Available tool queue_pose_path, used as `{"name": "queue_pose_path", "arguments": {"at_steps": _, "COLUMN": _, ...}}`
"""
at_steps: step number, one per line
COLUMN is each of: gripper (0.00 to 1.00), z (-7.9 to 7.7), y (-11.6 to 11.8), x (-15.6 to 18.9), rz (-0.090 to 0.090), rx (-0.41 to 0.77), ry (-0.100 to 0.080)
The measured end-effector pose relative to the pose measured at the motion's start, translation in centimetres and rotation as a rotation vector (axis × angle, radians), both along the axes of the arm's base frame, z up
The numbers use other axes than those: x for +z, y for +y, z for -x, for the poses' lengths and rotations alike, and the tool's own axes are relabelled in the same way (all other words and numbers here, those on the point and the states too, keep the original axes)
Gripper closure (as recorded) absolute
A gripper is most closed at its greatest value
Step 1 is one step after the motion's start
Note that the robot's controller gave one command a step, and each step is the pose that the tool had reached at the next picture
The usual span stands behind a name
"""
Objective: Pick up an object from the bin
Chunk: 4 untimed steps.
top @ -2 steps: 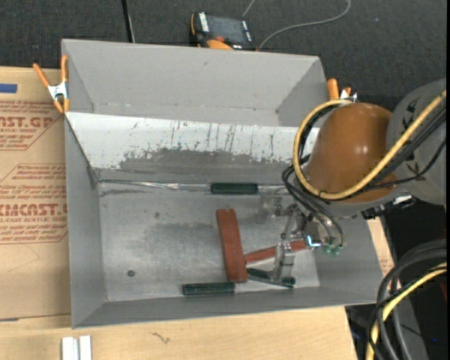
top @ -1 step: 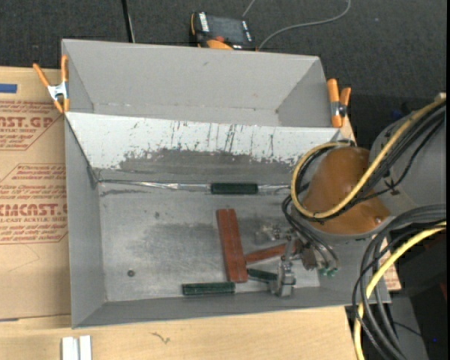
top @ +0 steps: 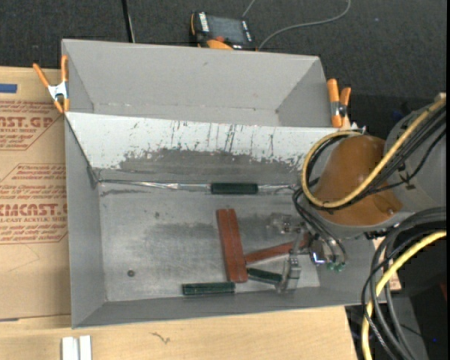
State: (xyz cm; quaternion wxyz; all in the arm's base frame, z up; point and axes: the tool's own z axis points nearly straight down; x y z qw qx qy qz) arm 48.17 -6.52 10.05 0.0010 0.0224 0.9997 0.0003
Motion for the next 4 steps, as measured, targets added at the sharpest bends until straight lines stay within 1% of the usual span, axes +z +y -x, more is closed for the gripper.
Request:
{"name": "queue_pose_path", "arguments": {"at_steps": 1, "gripper": 0.00, "z": 0.0, "y": 0.9, "x": -0.1, "rz": 0.000, "rx": 0.066, "ry": 0.002}}
{"name": "queue_pose_path", "arguments": {"at_steps": 2, "gripper": 0.00, "z": 0.0, "y": 1.0, "x": -3.0, "rz": 0.000, "rx": -0.087, "ry": -0.004}}
{"name": "queue_pose_path", "arguments": {"at_steps": 3, "gripper": 0.00, "z": -0.2, "y": 1.0, "x": -3.0, "rz": 0.000, "rx": -0.087, "ry": -0.004}}
{"name": "queue_pose_path", "arguments": {"at_steps": 4, "gripper": 1.00, "z": 0.0, "y": 1.1, "x": -3.1, "rz": 0.000, "rx": -0.087, "ry": 0.002}}
